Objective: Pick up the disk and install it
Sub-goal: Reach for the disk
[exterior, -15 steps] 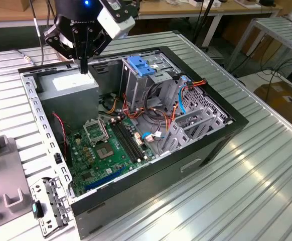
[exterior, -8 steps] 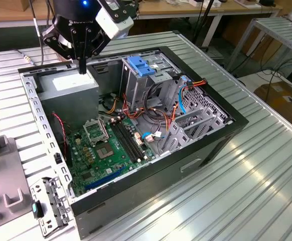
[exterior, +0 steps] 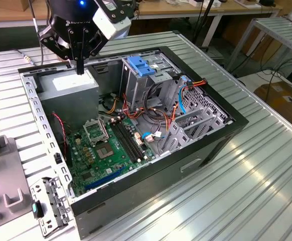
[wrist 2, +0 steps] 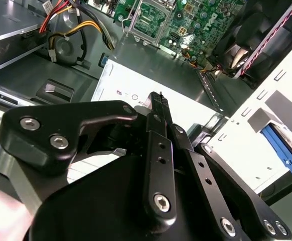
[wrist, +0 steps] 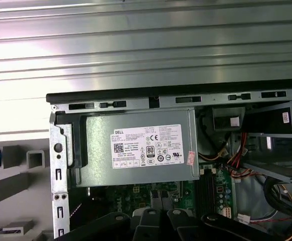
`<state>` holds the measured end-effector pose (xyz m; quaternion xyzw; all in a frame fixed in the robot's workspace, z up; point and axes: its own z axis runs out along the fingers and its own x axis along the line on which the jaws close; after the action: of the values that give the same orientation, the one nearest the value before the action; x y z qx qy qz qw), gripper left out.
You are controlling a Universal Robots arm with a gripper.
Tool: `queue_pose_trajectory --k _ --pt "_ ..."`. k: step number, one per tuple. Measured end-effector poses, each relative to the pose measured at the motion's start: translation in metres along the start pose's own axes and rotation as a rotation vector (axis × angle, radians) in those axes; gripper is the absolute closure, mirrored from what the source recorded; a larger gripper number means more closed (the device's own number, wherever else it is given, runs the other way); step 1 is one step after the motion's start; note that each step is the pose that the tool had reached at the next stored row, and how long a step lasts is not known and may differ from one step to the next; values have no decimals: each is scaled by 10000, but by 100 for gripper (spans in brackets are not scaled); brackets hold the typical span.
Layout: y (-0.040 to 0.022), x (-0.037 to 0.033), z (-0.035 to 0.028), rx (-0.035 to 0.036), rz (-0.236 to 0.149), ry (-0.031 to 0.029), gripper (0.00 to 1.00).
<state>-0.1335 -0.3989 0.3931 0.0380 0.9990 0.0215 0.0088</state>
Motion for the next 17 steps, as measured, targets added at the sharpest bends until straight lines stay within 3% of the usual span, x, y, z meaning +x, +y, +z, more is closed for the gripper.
queue_pose_trajectory --k 17 --pt "-5 65 1 4 2 51 89"
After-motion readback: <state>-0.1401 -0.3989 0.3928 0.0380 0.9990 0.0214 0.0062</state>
